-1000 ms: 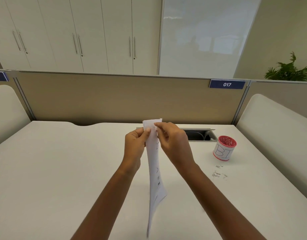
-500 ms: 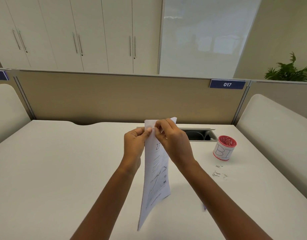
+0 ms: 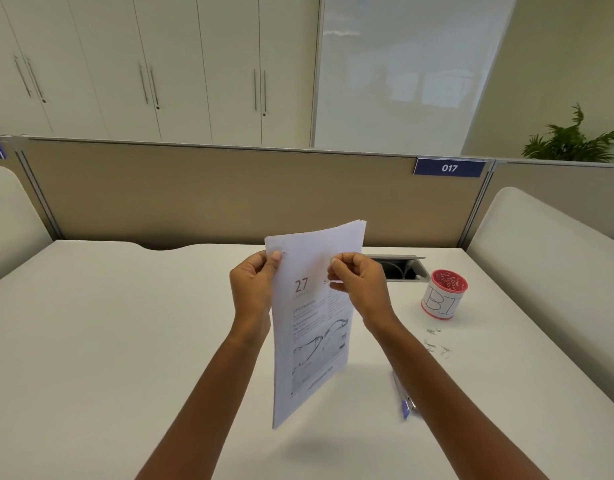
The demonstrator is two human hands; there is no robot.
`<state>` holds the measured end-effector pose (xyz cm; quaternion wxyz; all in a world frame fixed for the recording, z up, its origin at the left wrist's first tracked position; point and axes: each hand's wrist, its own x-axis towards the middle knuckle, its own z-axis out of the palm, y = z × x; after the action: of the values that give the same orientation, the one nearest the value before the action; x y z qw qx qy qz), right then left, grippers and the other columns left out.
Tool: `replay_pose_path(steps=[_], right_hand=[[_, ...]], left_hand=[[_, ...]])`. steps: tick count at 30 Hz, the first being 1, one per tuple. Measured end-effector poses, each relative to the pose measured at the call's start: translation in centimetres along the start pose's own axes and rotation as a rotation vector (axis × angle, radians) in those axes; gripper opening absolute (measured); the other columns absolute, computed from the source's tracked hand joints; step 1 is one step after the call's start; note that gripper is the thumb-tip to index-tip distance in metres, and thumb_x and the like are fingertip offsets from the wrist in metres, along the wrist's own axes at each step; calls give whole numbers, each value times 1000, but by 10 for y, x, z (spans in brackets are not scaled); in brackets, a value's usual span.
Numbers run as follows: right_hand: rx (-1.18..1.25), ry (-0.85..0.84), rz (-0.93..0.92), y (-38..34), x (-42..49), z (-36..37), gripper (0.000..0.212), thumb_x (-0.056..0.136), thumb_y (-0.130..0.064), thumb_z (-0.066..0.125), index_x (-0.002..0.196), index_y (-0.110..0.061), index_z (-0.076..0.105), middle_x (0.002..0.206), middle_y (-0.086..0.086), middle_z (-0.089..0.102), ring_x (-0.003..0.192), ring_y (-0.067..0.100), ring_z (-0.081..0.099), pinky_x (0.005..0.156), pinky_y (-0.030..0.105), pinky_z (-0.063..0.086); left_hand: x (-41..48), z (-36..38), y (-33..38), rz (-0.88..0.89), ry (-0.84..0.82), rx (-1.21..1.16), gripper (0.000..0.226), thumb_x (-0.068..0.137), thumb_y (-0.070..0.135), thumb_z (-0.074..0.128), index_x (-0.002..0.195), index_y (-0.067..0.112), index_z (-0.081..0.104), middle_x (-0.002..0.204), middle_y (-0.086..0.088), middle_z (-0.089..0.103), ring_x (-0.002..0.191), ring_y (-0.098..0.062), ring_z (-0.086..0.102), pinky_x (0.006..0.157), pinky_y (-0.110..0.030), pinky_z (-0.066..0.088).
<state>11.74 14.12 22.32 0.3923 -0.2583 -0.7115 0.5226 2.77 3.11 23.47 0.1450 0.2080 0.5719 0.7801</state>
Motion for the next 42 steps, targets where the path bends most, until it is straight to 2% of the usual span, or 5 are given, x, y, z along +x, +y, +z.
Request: replay_pose_path(steps=[7, 26, 30, 34, 42], right_hand=[[-401, 166, 301, 103, 13, -77, 15, 82, -3, 56, 70, -2, 64, 69, 15, 62, 64, 26, 59, 71, 40, 55], [-496, 441, 478, 167, 13, -143, 18, 81, -4, 58, 75, 10, 67, 67, 17, 62, 68, 31, 59, 70, 34, 48], [-116, 145, 400, 132, 10, -112, 22, 85, -19, 61, 98, -1, 62, 99, 18, 63, 87, 26, 60, 76, 32, 51], [-82, -301, 339, 103, 8, -80, 87, 64, -50, 70, 137, -20, 33, 127, -6, 46, 117, 13, 45, 102, 39, 38], [147, -132, 156, 83, 5, -41, 20, 81, -2, 61, 95, -16, 65, 86, -9, 72, 78, 12, 67, 70, 21, 58]], left_hand=[[4, -11, -13, 16, 47, 1, 20, 91, 14, 51, 74, 14, 60, 72, 0, 62, 57, -10, 58, 46, -12, 48], [11, -13, -24, 107, 38, 32, 18, 90, 17, 52, 76, 22, 62, 60, 19, 66, 55, -2, 58, 51, -14, 49], [13, -13, -22, 122, 6, 10, 18, 90, 15, 52, 78, 21, 64, 63, 18, 67, 58, -3, 58, 55, -15, 50], [14, -13, -19, 116, -59, -11, 18, 90, 12, 52, 78, 19, 64, 61, 17, 67, 58, -3, 58, 57, -17, 51], [17, -24, -18, 145, -32, -28, 18, 90, 13, 53, 77, 19, 64, 60, 17, 65, 57, -5, 55, 56, -18, 49]])
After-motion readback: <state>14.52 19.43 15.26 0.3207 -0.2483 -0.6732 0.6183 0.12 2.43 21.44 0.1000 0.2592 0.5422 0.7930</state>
